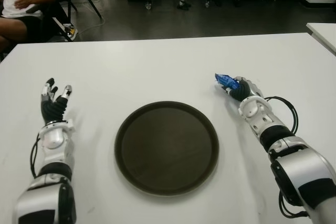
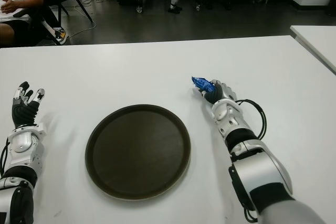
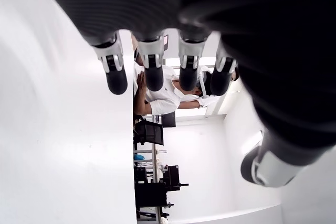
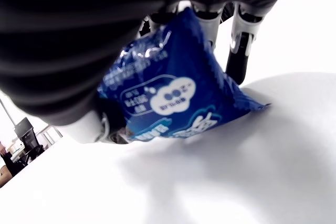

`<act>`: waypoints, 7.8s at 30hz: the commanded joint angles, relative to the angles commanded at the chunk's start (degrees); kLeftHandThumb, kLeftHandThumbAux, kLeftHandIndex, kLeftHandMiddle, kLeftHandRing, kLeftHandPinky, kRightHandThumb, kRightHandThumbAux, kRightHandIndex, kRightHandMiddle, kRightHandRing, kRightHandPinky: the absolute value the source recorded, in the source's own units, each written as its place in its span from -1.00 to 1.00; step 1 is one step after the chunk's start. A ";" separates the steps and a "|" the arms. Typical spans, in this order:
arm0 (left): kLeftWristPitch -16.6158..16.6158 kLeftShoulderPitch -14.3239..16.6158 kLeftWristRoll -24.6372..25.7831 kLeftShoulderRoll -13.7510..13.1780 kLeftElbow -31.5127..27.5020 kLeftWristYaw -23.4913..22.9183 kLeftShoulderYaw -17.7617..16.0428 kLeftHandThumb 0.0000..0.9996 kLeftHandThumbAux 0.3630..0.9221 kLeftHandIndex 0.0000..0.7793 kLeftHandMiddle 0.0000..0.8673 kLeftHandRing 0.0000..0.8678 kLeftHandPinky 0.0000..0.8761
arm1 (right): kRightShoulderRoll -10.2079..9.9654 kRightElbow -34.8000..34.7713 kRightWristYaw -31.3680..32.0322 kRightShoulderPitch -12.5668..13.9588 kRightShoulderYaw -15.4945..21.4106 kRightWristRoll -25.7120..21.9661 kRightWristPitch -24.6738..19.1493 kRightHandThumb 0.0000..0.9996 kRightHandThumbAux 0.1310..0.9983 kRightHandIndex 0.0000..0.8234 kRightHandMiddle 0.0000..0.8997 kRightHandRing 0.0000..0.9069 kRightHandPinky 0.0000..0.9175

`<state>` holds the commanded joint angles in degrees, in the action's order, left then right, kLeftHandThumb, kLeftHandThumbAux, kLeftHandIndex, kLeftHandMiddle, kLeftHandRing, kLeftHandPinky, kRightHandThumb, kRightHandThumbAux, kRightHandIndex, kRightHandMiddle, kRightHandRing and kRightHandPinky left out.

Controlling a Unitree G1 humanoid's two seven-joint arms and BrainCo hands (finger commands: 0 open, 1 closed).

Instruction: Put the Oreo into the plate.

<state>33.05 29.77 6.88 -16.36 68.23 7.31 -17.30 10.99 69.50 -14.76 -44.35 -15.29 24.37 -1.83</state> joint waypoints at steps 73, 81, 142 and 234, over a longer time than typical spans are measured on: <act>0.32 -0.24 -0.26 -0.01 -0.14 -0.14 0.18 -1.00 -0.08 -1.00 -1.00 -1.00 -1.00 | -2.90 -9.63 -3.62 5.51 15.46 -14.78 16.84 0.42 0.36 0.07 0.85 0.83 0.81; -0.10 -0.19 -0.09 0.00 -0.21 -0.34 0.07 -1.00 -0.01 -1.00 -1.00 -1.00 -1.00 | -3.77 -12.79 9.76 6.78 20.42 -24.35 16.84 0.42 0.35 0.07 0.84 0.83 0.80; -0.20 -0.04 -0.36 0.11 -0.01 -0.25 -0.25 -1.00 0.05 -1.00 -1.00 -1.00 -1.00 | -8.21 -16.21 10.68 12.28 10.49 -13.38 25.61 0.42 0.34 0.07 0.85 0.84 0.82; 0.48 -0.16 -0.89 0.45 -0.26 0.20 0.18 -1.00 0.06 -1.00 -1.00 -1.00 -1.00 | -7.84 -48.14 52.12 23.15 6.67 -34.50 0.32 0.42 0.34 0.07 0.89 0.88 0.85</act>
<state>33.53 29.61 5.99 -15.90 67.97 7.50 -17.12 3.15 21.36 37.36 -21.19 -8.62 -10.12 -1.51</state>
